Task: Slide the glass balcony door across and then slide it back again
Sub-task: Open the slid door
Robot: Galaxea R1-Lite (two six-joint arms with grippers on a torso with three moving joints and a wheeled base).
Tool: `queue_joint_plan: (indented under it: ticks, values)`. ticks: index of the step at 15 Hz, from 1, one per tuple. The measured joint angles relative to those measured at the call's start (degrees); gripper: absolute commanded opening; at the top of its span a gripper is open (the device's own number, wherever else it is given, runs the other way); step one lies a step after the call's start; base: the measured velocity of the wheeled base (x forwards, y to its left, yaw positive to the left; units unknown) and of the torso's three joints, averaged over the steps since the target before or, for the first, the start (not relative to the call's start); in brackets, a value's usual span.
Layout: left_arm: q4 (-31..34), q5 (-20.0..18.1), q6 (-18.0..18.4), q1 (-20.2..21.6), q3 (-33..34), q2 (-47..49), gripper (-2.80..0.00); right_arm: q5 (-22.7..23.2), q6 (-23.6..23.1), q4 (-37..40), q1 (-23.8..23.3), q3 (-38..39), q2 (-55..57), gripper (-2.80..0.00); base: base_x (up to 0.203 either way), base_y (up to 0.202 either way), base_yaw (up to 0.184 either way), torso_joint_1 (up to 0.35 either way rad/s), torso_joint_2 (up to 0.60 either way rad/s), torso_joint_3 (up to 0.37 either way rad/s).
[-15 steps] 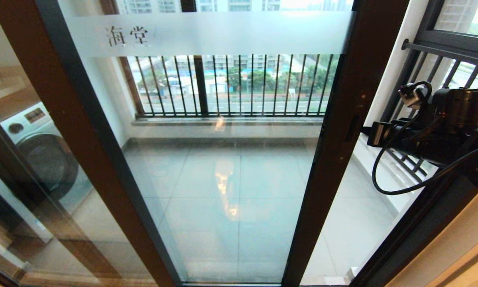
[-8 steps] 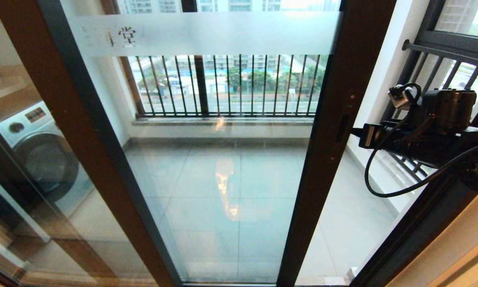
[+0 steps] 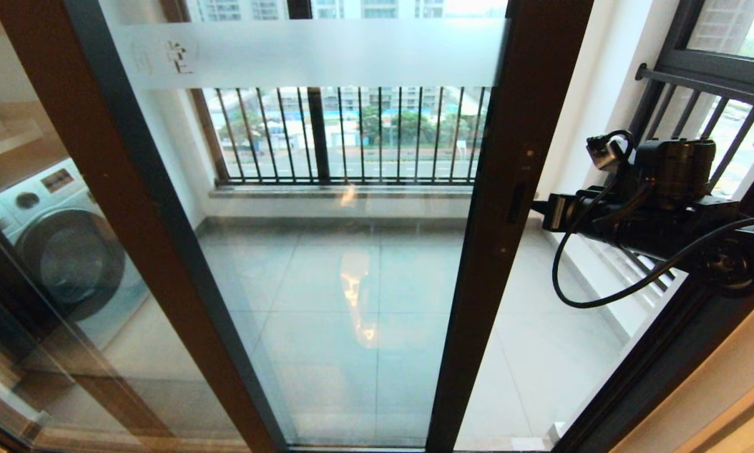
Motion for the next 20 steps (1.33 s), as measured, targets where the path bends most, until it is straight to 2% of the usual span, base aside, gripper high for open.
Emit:
queue_joint_plan:
  ticks: [10, 13, 20]
  values:
    - [0.02, -0.02, 0.00, 0.00, 0.00, 0.00, -2.80, -1.24, 0.20, 0.00, 3.38, -1.10, 1.13, -2.80, 0.000, 0.000, 0.000, 0.000, 0.00, 0.000]
    - [0.02, -0.02, 0.00, 0.00, 0.00, 0.00, -2.80, -3.24, 0.22, 0.03, 4.64, -1.22, 1.08, -2.80, 0.000, 0.000, 0.000, 0.000, 0.00, 0.000]
    - [0.00, -0.02, 0.00, 0.00, 0.00, 0.00, -2.80, -3.46, 0.87, 0.04, 6.13, -2.03, 1.14, -2.80, 0.000, 0.000, 0.000, 0.000, 0.00, 0.000]
